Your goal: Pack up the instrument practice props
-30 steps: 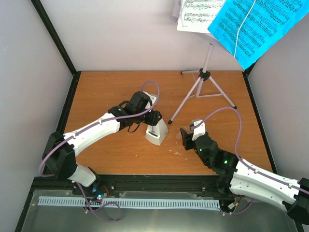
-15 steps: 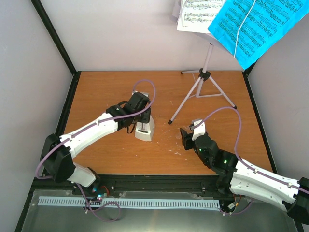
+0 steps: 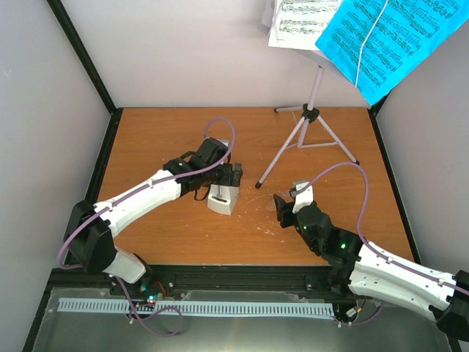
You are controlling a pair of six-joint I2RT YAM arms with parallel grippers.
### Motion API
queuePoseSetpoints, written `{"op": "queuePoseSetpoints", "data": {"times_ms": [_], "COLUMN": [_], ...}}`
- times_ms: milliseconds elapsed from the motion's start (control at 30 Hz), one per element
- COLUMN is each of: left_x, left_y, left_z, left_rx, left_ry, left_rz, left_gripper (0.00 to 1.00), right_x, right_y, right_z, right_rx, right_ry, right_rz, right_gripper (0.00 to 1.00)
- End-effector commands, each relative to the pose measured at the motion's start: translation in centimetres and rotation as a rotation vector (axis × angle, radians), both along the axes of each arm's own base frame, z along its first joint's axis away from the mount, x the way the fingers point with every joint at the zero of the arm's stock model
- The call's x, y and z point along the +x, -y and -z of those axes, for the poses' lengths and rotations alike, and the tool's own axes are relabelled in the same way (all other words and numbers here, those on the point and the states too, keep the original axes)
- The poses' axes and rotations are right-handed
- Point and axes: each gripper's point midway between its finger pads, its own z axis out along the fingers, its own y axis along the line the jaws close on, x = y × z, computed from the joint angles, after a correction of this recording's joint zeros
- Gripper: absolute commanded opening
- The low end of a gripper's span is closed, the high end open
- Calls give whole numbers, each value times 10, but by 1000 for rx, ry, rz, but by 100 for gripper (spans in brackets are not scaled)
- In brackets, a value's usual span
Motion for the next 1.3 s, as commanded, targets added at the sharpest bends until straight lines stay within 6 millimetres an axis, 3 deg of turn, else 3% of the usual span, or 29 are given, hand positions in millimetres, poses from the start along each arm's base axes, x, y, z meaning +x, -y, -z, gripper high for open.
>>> {"op": "queuePoseSetpoints", "data": {"times_ms": [0,333,433,500,667,833,1267], "left_x": [-2,15,20,19,-1,-5,-11], "left_y": [-4,-99,-126,-138,-123,-120,-110], "left_z": [-24,-65,-41,-12,31,70,120], "left_rx": [-69,-325,-349,-384,-556,-540,-453], "left_ry": [47,124,83,3,-134,-214,-307], "left_rz": [-6,-133,-190,-223,-206,-202,-178], "left_gripper": [99,99,100,99,99,99,99], "right_x": [0,1,1,2,2,1,2], "right_y": [3,-1,-4,-6,-8,-12,-11], "right_z": [1,2,2,1,3,4,5], "right_rx": [35,20,21,20,28,54,63], "right_ry": [-8,-17,-14,-13,-23,-27,-30], "right_rz": [19,7,-2,-9,-11,-24,-17], "right_gripper": [50,50,50,50,50,50,50]}}
